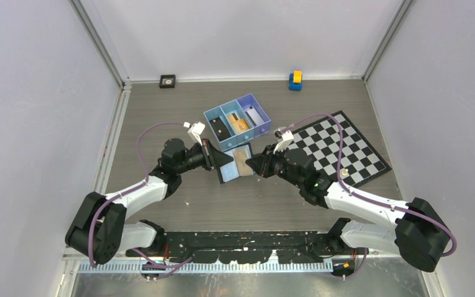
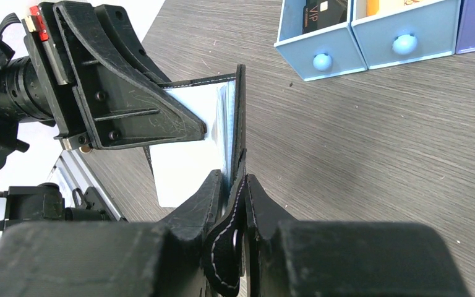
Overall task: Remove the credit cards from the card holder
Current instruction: Remove the credit card from the card holder.
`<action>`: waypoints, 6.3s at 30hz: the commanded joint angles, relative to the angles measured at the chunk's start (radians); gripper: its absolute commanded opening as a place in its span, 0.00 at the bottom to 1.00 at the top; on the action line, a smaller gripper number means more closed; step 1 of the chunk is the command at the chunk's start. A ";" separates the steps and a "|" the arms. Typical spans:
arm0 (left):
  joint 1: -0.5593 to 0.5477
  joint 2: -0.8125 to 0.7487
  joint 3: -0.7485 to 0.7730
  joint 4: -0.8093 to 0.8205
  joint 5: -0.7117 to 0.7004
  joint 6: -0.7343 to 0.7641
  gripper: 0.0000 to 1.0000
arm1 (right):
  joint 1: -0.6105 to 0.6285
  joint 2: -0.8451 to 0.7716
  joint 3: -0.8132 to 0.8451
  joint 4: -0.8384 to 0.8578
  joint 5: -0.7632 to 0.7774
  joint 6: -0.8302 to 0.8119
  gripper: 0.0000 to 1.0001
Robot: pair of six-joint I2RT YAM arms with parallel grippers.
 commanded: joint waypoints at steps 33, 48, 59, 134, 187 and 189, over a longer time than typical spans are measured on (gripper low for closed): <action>-0.005 -0.024 0.038 -0.168 -0.216 0.046 0.00 | -0.002 0.140 0.173 -0.170 0.196 0.040 0.03; -0.050 -0.023 0.089 -0.225 -0.311 0.022 0.00 | -0.008 0.060 0.096 -0.125 0.218 0.067 0.00; -0.050 0.003 0.065 -0.177 -0.295 0.005 0.00 | -0.008 0.111 0.034 0.001 0.200 0.036 0.03; -0.039 -0.088 0.033 -0.151 -0.254 0.001 0.00 | -0.224 0.059 -0.177 0.513 -0.307 0.293 0.46; -0.039 -0.209 -0.033 0.213 -0.030 -0.144 0.00 | -0.309 0.292 -0.205 1.006 -0.510 0.565 0.91; -0.039 -0.203 -0.030 0.205 -0.031 -0.140 0.00 | -0.309 0.289 -0.210 1.023 -0.514 0.570 0.91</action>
